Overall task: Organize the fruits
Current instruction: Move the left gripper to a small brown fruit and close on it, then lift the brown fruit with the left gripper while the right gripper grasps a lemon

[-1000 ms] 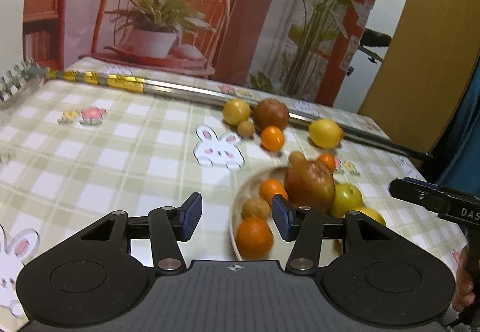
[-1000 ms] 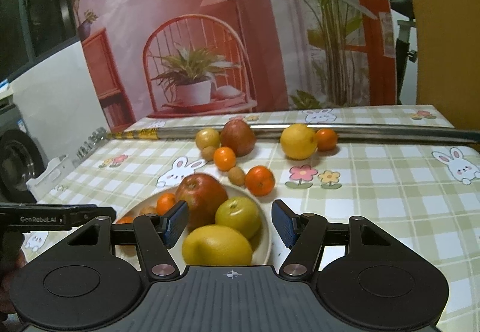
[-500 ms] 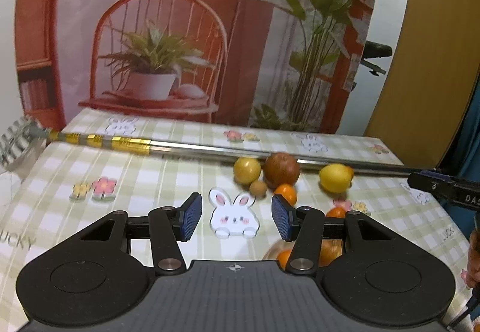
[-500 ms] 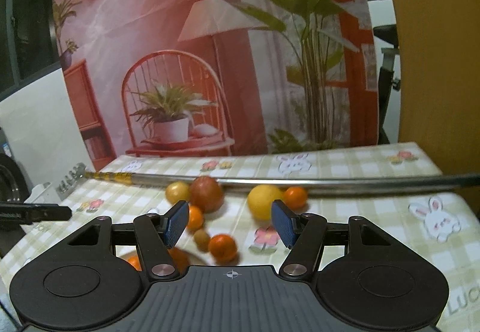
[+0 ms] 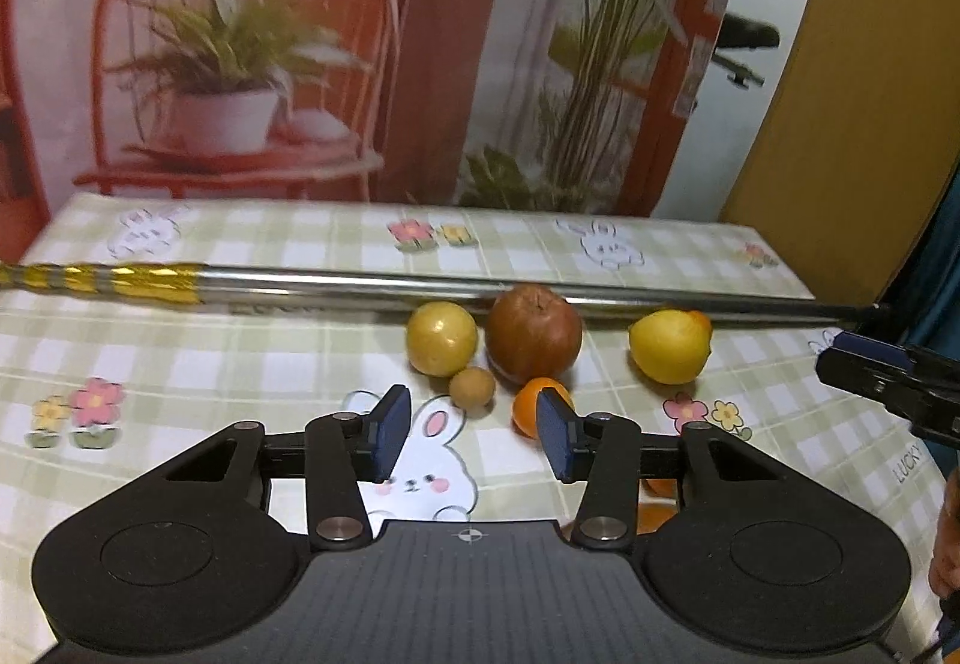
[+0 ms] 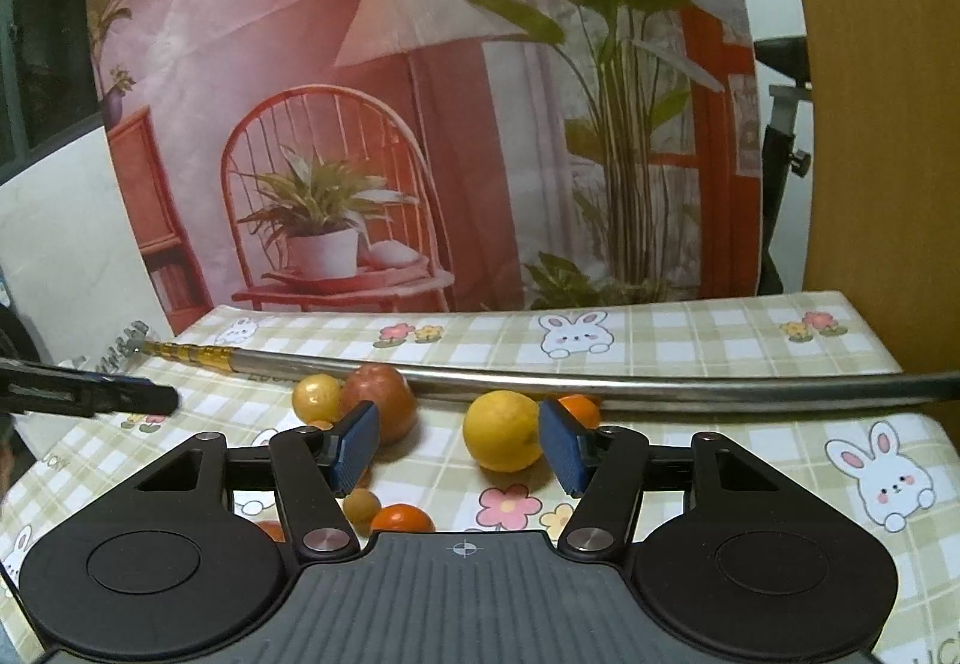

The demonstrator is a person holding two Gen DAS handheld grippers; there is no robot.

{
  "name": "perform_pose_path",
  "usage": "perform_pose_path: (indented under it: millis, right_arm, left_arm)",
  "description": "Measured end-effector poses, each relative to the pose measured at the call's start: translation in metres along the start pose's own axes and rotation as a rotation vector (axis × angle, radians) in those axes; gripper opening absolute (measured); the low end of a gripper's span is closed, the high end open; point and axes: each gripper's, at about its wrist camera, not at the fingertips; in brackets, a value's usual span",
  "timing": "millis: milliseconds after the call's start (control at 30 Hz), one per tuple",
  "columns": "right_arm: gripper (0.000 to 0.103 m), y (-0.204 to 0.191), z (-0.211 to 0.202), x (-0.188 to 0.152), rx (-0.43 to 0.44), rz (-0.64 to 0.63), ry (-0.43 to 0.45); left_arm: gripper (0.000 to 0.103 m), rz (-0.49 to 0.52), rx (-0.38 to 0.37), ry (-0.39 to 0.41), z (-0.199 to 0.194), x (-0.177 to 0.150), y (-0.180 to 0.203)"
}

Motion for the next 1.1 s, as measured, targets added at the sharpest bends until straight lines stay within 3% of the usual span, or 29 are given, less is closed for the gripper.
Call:
perform_pose_path:
  millis: [133,300,433,733,800,1100]
  right_arm:
    - [0.055,0.008,0.012,-0.003,0.001,0.022,-0.018]
    - [0.054,0.014,0.023,-0.004,0.004,0.032,-0.029]
    - [0.054,0.018,0.029,-0.005,0.013,0.039,-0.033]
    - [0.054,0.023,0.039,-0.01,0.025,0.066,-0.056]
    - [0.054,0.023,0.04,-0.01,0.026,0.067,-0.06]
    - [0.054,0.022,0.044,-0.011,0.033,0.068,-0.079]
  left_arm:
    - [0.046,-0.003,-0.016,-0.044,0.033,0.006,-0.001]
    - [0.038,-0.089,-0.029,-0.094,0.066,0.01,-0.013]
    - [0.038,-0.113,-0.015,-0.102,0.08,0.01,-0.016]
    - [0.037,-0.134,0.017,-0.102,0.089,0.01,-0.021]
    - [0.029,-0.133,0.014,-0.107,0.091,0.008,-0.022]
    - [0.027,-0.049,-0.017,-0.123,0.075,0.0,-0.017]
Point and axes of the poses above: each gripper's, at about its wrist camera, not at the fingertips, and z roughly the way its jaws point, y to its right, x to its top, and after that the axes turned 10 degrees about -x, right-handed
